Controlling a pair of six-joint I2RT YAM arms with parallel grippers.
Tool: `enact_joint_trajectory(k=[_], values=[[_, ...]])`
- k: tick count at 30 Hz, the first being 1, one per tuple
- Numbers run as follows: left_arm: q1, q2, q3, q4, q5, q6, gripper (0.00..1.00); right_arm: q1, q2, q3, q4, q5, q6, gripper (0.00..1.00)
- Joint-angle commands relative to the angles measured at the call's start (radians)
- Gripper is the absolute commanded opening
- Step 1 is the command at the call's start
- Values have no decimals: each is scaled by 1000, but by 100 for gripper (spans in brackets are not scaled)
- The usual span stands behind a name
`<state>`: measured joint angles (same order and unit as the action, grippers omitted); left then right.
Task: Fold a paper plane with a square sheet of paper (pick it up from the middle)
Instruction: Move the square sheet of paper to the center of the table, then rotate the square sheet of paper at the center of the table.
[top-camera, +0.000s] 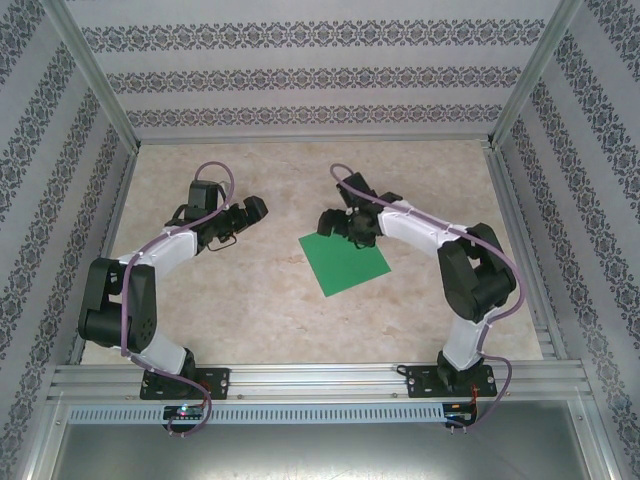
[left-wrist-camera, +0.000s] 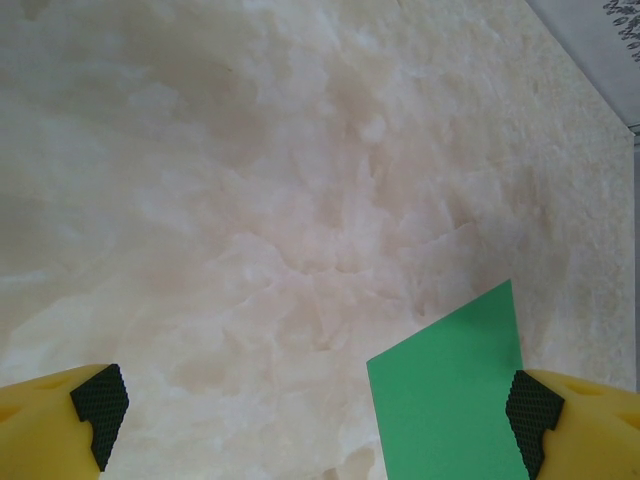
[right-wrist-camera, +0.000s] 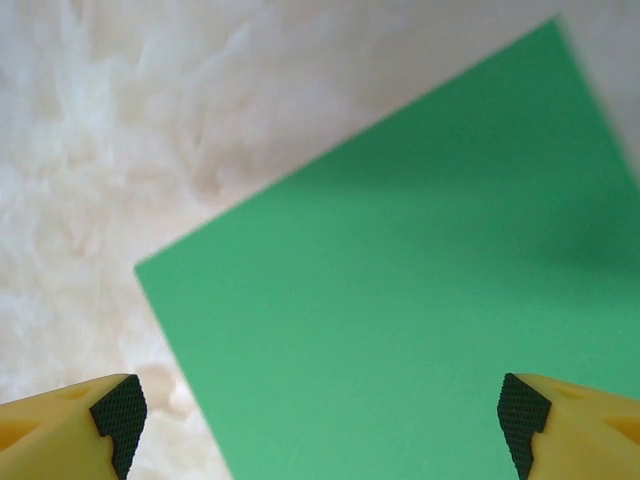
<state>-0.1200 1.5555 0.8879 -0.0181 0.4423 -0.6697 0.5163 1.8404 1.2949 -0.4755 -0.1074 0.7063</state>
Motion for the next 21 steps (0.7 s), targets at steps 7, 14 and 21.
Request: enact_joint_trajectory(k=[7, 14, 21], values=[[-24, 30, 18, 24, 39, -41, 100, -36, 142, 92, -84, 25, -30, 93], [-30, 56, 32, 31, 48, -57, 100, -42, 133, 36, -126, 43, -10, 93], [-32, 60, 24, 37, 53, -62, 100, -29, 51, -146, -163, 42, 33, 93]])
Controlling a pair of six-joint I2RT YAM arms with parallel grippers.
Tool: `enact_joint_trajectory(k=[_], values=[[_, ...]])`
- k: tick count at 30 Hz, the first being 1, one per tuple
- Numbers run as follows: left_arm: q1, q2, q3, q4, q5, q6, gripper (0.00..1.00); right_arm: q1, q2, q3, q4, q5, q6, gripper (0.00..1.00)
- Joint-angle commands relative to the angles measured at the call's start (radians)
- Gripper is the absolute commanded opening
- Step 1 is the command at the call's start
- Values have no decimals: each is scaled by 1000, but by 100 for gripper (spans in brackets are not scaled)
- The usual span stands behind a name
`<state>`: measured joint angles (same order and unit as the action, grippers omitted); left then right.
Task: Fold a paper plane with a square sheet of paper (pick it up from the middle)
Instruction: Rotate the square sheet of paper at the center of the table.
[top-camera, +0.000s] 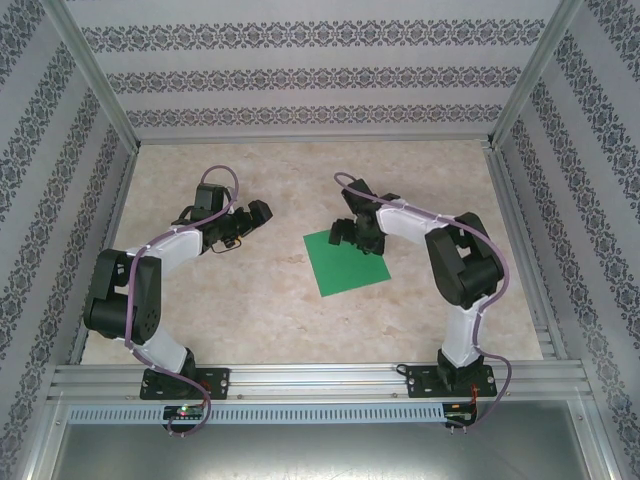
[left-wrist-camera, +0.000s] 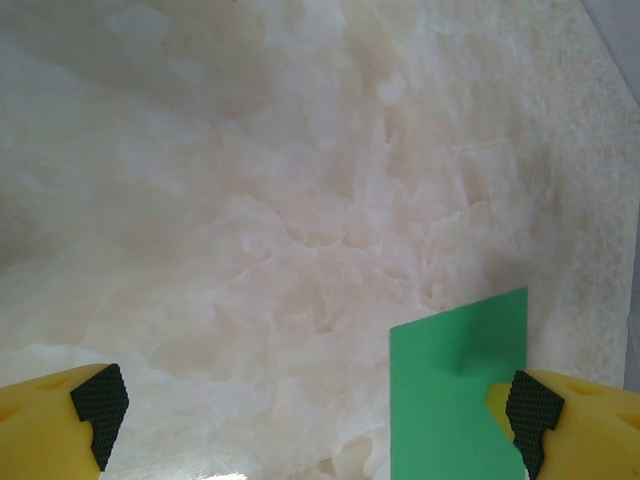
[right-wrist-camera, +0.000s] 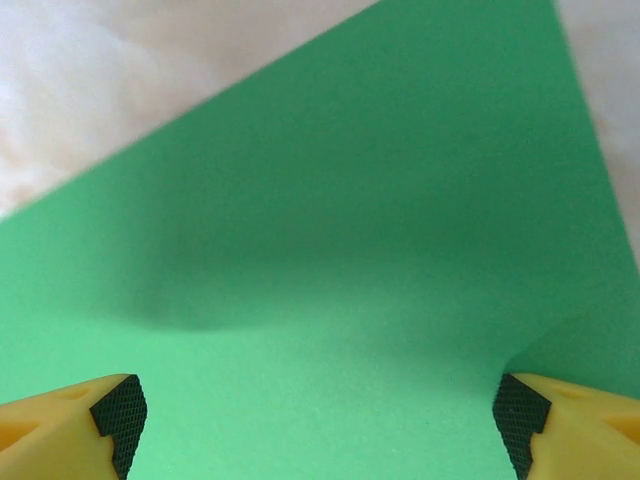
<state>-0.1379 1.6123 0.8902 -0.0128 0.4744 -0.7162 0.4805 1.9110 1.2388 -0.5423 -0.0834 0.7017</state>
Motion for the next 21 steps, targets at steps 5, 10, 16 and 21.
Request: enact_joint_trajectory(k=[5, 10, 16, 21], values=[[-21, 7, 11, 37, 29, -27, 100, 29, -97, -157, -117, 40, 46, 93], [-25, -3, 7, 38, 53, -42, 100, 66, -138, -35, -205, 123, -57, 98], [-28, -27, -10, 32, 48, -32, 100, 113, -108, -14, -220, 154, -91, 98], [-27, -23, -6, 21, 48, -22, 100, 137, -81, 0, -206, 136, -97, 98]])
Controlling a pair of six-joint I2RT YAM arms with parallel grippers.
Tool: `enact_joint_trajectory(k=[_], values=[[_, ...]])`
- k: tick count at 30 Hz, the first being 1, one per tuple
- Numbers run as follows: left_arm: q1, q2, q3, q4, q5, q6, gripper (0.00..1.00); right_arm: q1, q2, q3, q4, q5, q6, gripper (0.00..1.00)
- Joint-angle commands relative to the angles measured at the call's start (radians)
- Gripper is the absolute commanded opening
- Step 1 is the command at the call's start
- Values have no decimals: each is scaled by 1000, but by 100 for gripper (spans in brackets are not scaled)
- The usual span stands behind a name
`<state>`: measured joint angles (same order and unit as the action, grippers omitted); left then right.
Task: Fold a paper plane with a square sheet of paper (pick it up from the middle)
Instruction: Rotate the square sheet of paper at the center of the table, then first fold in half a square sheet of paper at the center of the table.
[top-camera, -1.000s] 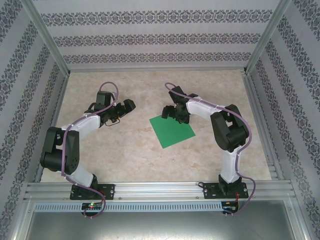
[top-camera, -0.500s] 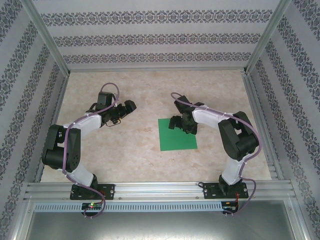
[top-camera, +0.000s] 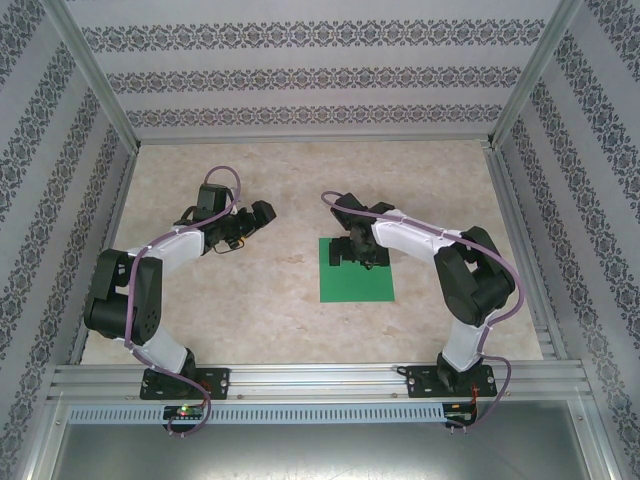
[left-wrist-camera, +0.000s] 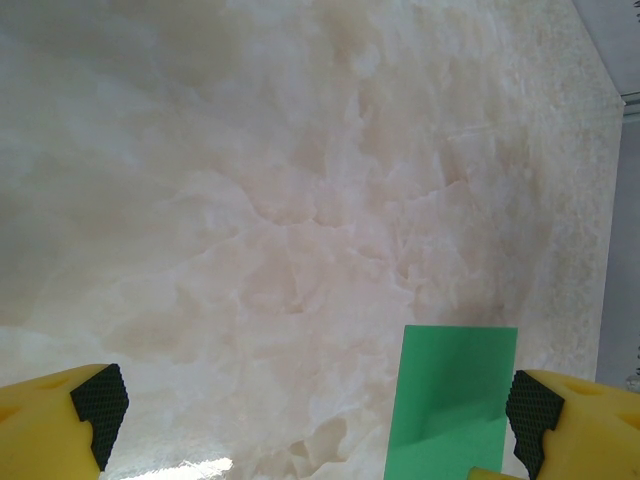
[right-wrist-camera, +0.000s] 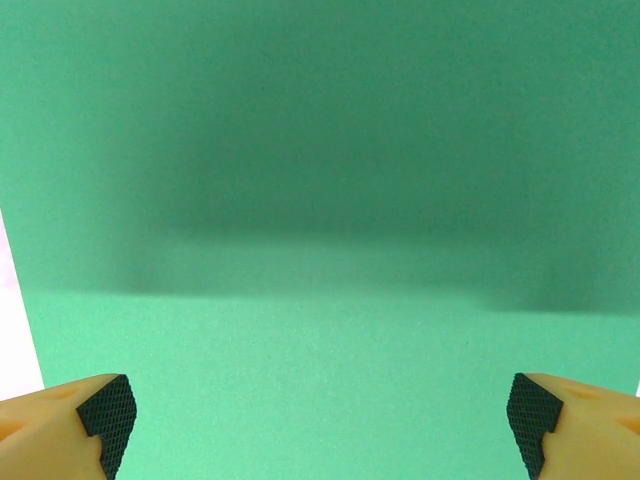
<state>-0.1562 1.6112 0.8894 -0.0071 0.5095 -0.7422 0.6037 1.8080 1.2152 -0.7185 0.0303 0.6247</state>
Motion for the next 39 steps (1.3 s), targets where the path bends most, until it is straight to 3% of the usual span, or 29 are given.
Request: enact_joint_trajectory(k=[1, 8, 22, 33, 39], values=[[-9, -21, -3, 16, 12, 4, 100, 16, 31, 26, -33, 21, -16, 98], [-10, -7, 0, 12, 17, 3, 100, 16, 80, 32, -23, -30, -6, 94], [-11, 0, 2, 4, 19, 2, 100, 18, 159, 16, -38, -12, 8, 90], [-14, -7, 0, -1, 25, -2, 100, 13, 147, 0, -9, -26, 19, 85], [-23, -2, -3, 6, 39, -14, 100, 3, 114, -11, 28, -54, 26, 71]])
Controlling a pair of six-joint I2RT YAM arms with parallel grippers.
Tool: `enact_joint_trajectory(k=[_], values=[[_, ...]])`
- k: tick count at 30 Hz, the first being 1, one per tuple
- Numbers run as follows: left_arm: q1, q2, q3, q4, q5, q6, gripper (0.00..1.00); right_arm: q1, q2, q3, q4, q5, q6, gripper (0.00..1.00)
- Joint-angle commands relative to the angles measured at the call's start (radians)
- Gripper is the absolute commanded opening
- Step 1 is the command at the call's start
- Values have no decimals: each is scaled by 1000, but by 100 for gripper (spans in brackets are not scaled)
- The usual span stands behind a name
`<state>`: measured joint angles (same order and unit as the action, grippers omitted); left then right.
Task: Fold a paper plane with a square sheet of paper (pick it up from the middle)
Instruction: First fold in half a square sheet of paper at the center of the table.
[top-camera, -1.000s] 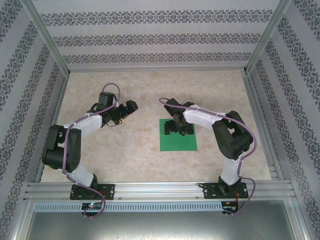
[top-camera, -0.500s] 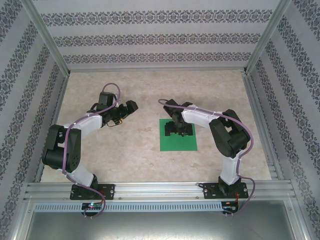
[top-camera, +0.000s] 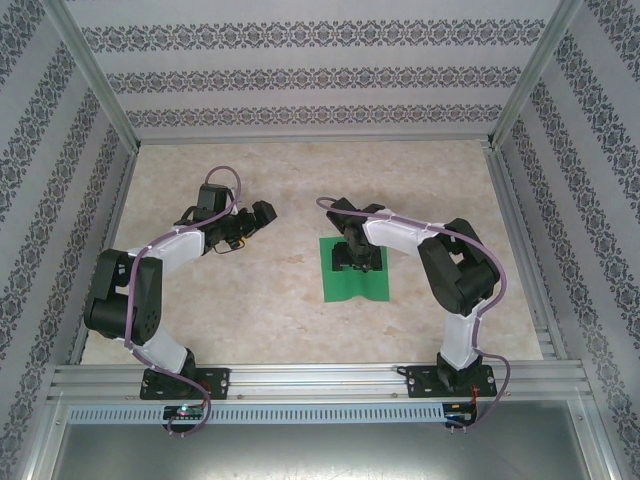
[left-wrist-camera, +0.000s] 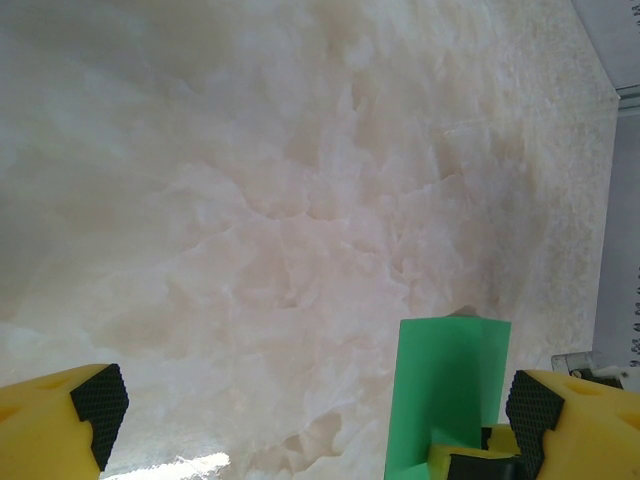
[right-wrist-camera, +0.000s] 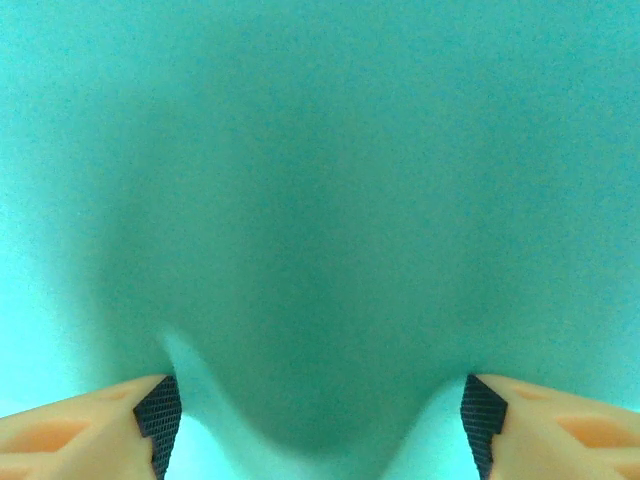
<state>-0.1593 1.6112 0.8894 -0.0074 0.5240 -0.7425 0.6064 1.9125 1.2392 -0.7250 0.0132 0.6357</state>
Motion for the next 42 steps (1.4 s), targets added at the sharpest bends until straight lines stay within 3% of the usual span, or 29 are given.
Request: enact_joint_trajectory(k=[1, 5, 8, 14, 21, 30, 42], values=[[-21, -1, -5, 11, 37, -18, 100, -1, 1, -40, 52, -51, 15, 67], [-23, 9, -24, 63, 102, -38, 100, -2, -73, -94, 197, -148, 32, 53], [-23, 18, -49, 122, 155, -70, 100, -13, -144, -161, 401, -291, 76, 47], [-26, 36, -108, 260, 247, -154, 93, -43, -203, -278, 885, -577, 272, 45], [-35, 78, -177, 485, 352, -305, 87, -74, -95, -332, 1259, -736, 494, 45], [-50, 126, -212, 669, 389, -396, 61, -95, -27, -350, 1345, -786, 560, 45], [-58, 178, -229, 839, 397, -474, 42, -109, -3, -372, 1403, -799, 610, 45]])
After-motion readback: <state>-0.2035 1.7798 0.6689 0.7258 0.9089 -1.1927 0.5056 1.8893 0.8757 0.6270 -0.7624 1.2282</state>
